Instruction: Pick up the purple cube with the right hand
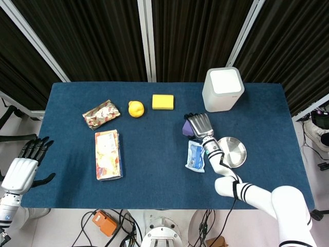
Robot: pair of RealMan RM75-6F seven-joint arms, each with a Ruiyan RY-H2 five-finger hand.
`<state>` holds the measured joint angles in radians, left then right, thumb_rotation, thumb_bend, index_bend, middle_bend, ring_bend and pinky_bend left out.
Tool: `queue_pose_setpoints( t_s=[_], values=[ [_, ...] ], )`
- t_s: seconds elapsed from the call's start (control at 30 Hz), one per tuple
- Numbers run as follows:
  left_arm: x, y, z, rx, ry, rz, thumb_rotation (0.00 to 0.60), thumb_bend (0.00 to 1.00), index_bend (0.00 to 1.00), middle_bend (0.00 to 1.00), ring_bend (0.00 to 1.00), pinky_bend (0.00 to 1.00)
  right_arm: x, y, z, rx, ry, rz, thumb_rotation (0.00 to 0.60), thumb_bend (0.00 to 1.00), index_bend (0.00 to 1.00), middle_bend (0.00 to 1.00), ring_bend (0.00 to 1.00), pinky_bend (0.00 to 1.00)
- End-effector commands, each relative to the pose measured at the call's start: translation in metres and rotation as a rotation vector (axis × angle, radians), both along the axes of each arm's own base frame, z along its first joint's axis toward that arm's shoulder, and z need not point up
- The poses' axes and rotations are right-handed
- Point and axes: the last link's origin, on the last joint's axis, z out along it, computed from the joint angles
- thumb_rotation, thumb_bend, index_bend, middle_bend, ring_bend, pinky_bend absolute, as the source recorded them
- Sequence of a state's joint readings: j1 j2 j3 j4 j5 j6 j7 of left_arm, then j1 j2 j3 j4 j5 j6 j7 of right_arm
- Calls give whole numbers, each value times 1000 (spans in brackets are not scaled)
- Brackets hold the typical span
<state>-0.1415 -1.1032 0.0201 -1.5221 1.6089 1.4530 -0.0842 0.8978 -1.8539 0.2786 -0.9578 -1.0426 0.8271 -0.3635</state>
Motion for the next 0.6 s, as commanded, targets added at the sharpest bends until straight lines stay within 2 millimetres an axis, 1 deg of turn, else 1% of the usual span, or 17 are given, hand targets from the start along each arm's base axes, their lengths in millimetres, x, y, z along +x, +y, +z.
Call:
queue_pose_setpoints(
  t_s=[0.03, 0.07, 0.1, 0.13, 0.27, 0.37, 0.47, 0.57, 0.6],
  values=[
    [0, 0, 0, -7, -4, -1, 600, 156, 0, 0, 0, 12, -4, 0, -2, 46, -25, -15, 600, 414, 0, 170, 164, 202],
    [0, 0, 0, -8, -5, -1, 600, 156, 0, 0, 0, 12, -5, 0, -1, 53, -29, -15, 600, 412, 0, 137, 125, 105],
    [0, 0, 0, -10, -5, -1, 600, 156, 0, 0, 0, 12, -6, 1, 0, 61, -34, -14, 600, 407, 0, 114, 99, 48],
    [0, 0, 0, -10, -5, -1, 600, 156, 0, 0, 0, 12, -6, 2, 1, 66, -36, -12, 600, 397, 0, 93, 79, 14],
    [0, -1, 0, -9, -6, -2, 600, 155, 0, 0, 0, 12, -9, 8, 10, 73, -52, 5, 600, 359, 0, 35, 24, 0],
    [0, -1, 0, -7, -4, 1, 600, 156, 0, 0, 0, 12, -8, 18, 22, 84, -76, 26, 600, 331, 0, 8, 2, 0],
    [0, -2, 1, -5, -3, 1, 600, 155, 0, 0, 0, 12, -8, 35, 40, 79, -96, 69, 600, 291, 0, 0, 0, 0],
    [0, -4, 3, 7, -5, 0, 600, 155, 0, 0, 0, 12, -17, 65, 72, 46, -105, 121, 600, 255, 0, 0, 0, 0],
    [1, -5, 3, 13, -7, -1, 600, 154, 0, 0, 0, 12, -26, 83, 89, 12, -89, 139, 600, 252, 0, 0, 0, 0]
  ],
)
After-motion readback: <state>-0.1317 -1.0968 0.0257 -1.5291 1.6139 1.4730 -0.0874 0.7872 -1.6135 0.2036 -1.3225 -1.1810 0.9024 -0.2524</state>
